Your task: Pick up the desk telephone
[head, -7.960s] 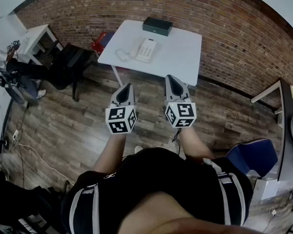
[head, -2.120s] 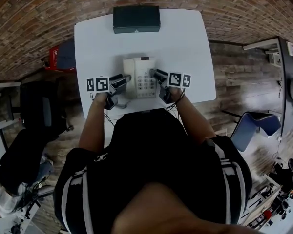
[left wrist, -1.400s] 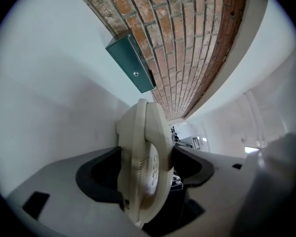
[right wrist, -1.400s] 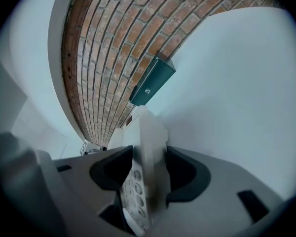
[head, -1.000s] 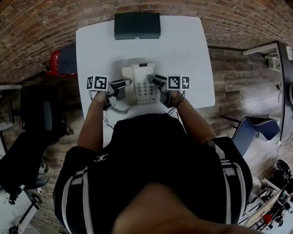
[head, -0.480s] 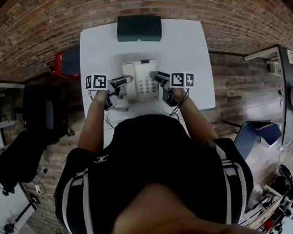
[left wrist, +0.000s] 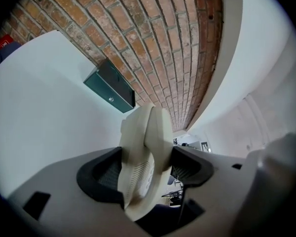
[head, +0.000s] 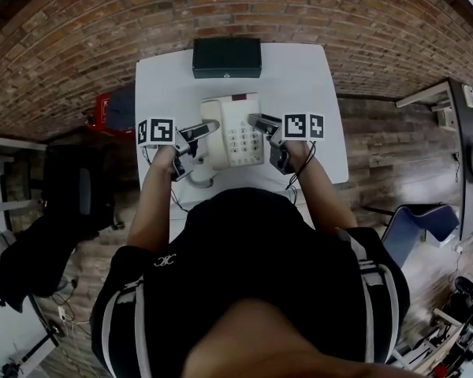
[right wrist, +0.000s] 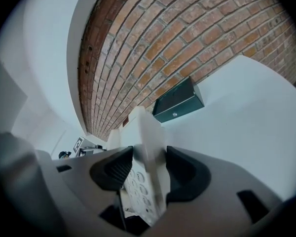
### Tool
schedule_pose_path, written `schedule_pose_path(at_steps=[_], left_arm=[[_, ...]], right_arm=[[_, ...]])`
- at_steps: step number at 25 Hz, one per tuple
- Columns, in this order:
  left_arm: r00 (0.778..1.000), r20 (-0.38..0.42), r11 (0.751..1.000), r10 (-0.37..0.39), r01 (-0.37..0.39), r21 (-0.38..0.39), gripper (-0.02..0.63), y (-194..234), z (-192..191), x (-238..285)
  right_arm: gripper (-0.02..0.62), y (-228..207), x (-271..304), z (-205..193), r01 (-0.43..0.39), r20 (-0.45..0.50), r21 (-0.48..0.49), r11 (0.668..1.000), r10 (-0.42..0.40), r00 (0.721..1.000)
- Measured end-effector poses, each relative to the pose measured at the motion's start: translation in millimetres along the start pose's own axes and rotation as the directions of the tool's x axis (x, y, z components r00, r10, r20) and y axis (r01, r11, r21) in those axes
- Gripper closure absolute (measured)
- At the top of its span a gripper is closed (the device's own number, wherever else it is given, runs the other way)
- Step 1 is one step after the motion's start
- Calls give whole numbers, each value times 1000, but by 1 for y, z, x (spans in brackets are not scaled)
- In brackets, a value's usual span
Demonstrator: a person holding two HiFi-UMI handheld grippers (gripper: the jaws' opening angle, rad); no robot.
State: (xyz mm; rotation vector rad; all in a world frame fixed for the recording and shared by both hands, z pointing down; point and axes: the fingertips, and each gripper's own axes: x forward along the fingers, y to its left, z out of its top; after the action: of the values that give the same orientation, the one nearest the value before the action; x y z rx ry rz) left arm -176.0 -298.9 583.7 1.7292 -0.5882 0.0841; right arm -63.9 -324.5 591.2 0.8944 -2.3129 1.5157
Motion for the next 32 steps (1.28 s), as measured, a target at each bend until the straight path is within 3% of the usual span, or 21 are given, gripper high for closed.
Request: schedule_pose_path(at_steps=[12,32], left_arm=[[998,55,999,0,-3,52,284,-63,18,-16],[997,75,997,5,-11,81,295,-69,20,-23]], right_arm=[[400,43,-36,37,-9,31,-63,998,11,999],[402,49,-39,38,-4,62,-70,998,8,998]])
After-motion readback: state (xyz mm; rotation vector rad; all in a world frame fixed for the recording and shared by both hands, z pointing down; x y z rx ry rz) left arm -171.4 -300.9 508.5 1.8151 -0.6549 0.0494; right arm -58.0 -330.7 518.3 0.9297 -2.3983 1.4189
